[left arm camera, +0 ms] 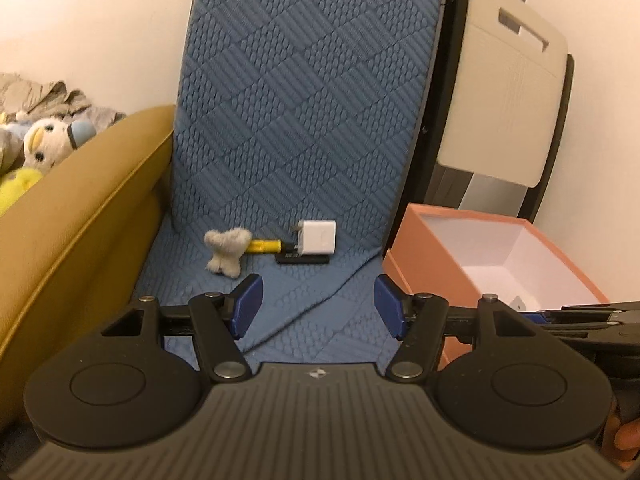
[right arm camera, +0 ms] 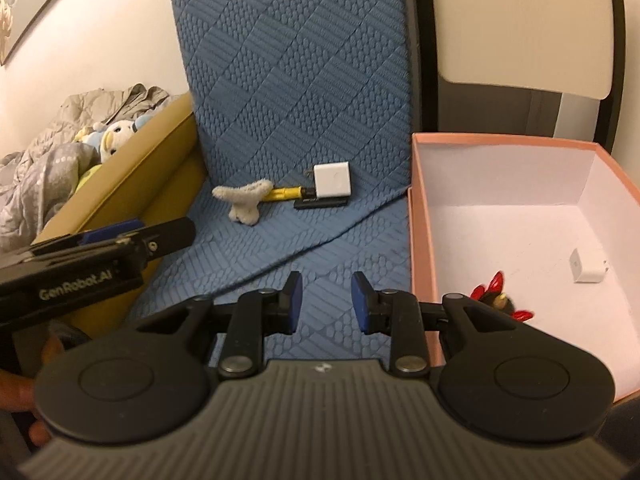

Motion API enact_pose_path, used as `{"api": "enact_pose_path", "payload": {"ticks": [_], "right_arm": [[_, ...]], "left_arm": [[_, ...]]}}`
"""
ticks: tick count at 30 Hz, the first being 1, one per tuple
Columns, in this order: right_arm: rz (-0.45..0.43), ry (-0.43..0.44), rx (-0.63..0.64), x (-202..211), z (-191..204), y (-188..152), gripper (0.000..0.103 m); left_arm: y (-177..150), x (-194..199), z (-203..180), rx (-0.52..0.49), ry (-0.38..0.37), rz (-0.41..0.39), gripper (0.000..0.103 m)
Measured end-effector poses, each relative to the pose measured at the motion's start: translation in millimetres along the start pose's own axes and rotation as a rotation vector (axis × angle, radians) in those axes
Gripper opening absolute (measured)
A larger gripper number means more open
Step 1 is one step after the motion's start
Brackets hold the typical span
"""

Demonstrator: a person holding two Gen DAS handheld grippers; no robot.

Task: Organize rigid objects
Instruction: 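Withdraw both tools from the box back toward the seat objects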

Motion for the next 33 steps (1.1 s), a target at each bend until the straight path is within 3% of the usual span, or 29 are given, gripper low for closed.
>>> {"api": "enact_pose_path", "payload": {"ticks": [7,20,33], "right_arm": [[0.0,-0.004,0.059,-11,10,-11,0.031],[-0.015,0.02,0.073,-45,6,0,0.031],[0.014,0.017,0.07,-73,12,1,0.031]], "left_arm": [[-11,-16,13,0.055,0.006,0.033,0.067],[3,-69,42,0.138,0.005,0.088,0.067],[9,-102,48,0.132,-0.008,0.128,0.067]]}}
Point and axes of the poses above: each gripper's, at about its wrist camera, not at the fingertips, and x roughly against the way its jaws point, z to its left, y to its top, the point moved 3 cm from there along -x, roughly the way its jaws point, and after that the axes turned 2 degrees about z, right-handed, at the moved point
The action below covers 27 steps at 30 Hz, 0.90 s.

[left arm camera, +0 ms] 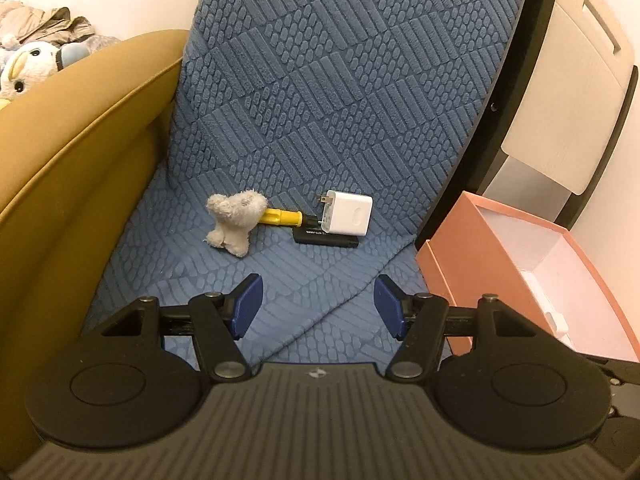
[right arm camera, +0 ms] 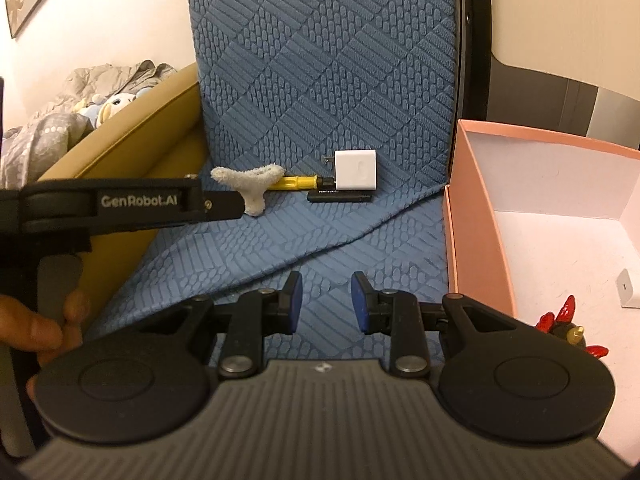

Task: Organize rigid objects
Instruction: 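Withdraw both tools from the box back toward the seat objects, then grasp the white fluffy toy with the left gripper while the right grasps the white charger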

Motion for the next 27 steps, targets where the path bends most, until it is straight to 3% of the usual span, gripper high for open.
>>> {"api": "enact_pose_path", "payload": {"ticks": [23,27], "right_arm": [[0.035,0.003,0.009,-64,-3,37,0.031],[0.044,0.011,-0.001,-76,-6,45,0.031]], "left_arm": [[38,-61,31,0.055,0.024,0.087,0.067],[47,-72,49,0.106,0.025,0.111,0.067]]}}
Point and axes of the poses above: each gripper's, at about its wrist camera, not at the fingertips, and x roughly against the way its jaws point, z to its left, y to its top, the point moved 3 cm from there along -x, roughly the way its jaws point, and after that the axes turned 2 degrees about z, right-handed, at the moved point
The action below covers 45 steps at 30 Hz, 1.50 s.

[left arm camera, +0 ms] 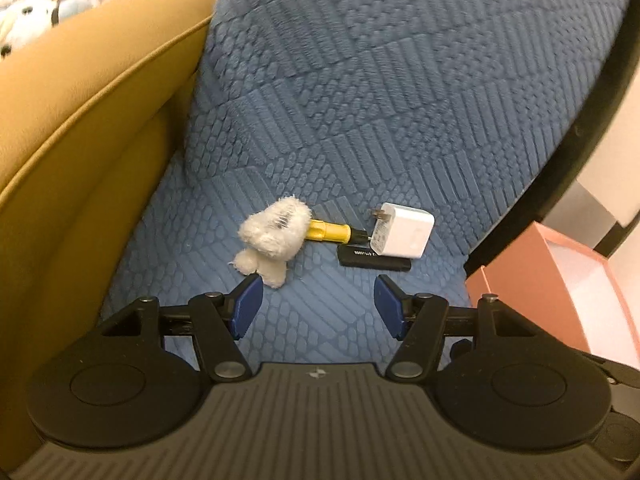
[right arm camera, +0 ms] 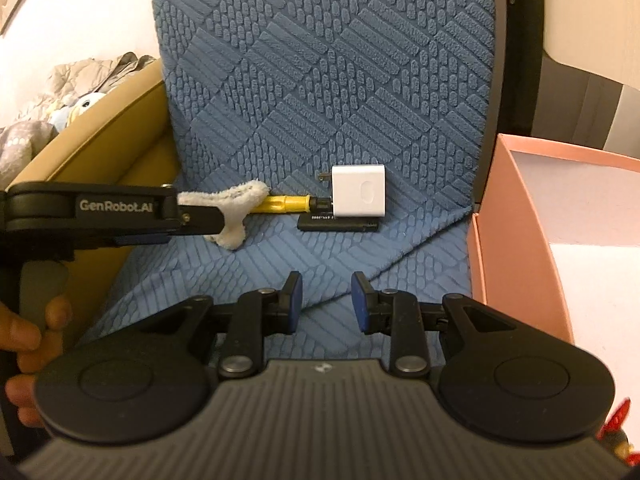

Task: Organize rigid objects
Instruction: 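Grasp the white fluffy toy with the left gripper while the right grasps the white charger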

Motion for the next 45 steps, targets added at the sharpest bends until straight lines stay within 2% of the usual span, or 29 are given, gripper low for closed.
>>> {"api": "enact_pose_path", "payload": {"ticks": [9,17,19,24,26,28,29,30,41,45], "right_arm": [[0.007,0.031,0.017,-31,0,28,0.031],[0.026,0.042,0.049,-64,-3,50,0.031],[0.025,0.029,0.063,-72,-4,55,0.041],[0.018,-0.023,0.09,-94,-9,67,0.059],[0.021,-0.05,0.093,-105,-11,70,0.063],[0.035,-0.058,0.086,-115,-14,72,0.067],[0.045,-0.058,0.08,-121,-15,73,0.068],[0.053,-0.059,0.076,-125,-16,73,0.068],[0.067,-0.047,0.087,-166,-18,79,0.067],[0.07,-0.046,0.081,-179,-18,85,0.058]], "left_arm": [[18,-23,7,0.003,0.004,0.024,0.067],[34,-44,21,0.066,-0.014,0.047,0.067],[36,-49,22,0.069,-0.006,0.053,0.067],[38,-54,21,0.035,0.031,0.054,0.067],[37,-55,22,0.034,0.046,0.061,0.067],[36,-57,23,0.027,0.061,0.071,0.072],[35,-58,24,0.024,0.073,0.074,0.076],[34,-59,24,0.02,0.086,0.078,0.077],[36,-82,18,-0.046,0.115,0.105,0.076],[37,-88,18,-0.054,0.116,0.108,0.074]]}}
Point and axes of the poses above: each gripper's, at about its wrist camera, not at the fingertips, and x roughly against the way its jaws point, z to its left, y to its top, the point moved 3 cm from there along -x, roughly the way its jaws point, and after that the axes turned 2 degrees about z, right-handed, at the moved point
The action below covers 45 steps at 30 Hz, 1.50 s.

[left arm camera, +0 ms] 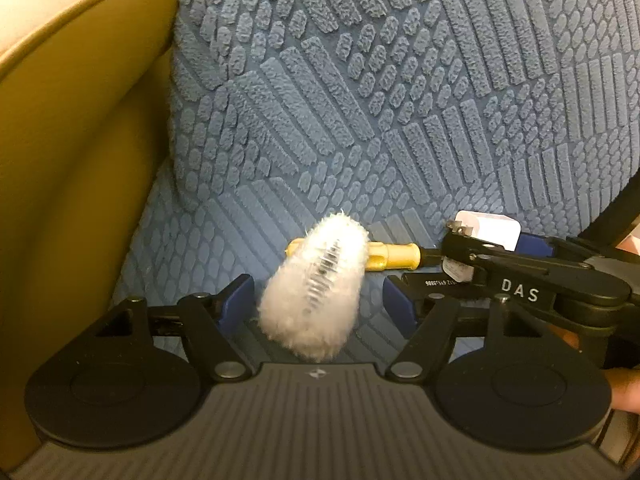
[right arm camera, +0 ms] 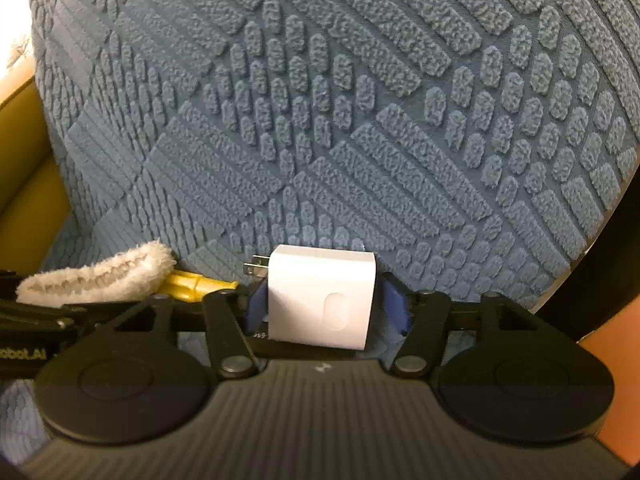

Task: Organize rigid objects
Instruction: 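Grasp the white fluffy toy with the left gripper while the right grasps the white charger, then lift the fluffy toy and charger and carry them toward the pink box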

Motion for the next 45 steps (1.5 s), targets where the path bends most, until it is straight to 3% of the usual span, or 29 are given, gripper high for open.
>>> {"api": "enact_pose_path", "payload": {"ticks": [4,7,9,27,34,45], "right_arm": [[0.005,0.01,-0.011,-2,-3,3,0.055],[0.005,0.011,-0.008,1,-6,3,0.055],[0.008,0.018,-0.003,4,-8,2,0.055],[0.019,0.014,-0.021,74,-11,-40,0.055],[-0.003,-0.015,0.006,115,-6,-56,0.055],[-0.028,0.019,-0.06,167,1,-74,0.055]], "left_arm": [[1,-5,-4,-0.014,-0.016,0.0,0.062],[1,-9,-8,-0.021,-0.022,-0.008,0.047],[0,-12,-13,-0.037,-0.039,-0.012,0.044],[-8,26,-16,-0.021,-0.062,-0.038,0.043],[-22,44,-14,-0.018,-0.066,-0.048,0.043],[-51,88,-9,0.003,-0.097,-0.083,0.043]]}}
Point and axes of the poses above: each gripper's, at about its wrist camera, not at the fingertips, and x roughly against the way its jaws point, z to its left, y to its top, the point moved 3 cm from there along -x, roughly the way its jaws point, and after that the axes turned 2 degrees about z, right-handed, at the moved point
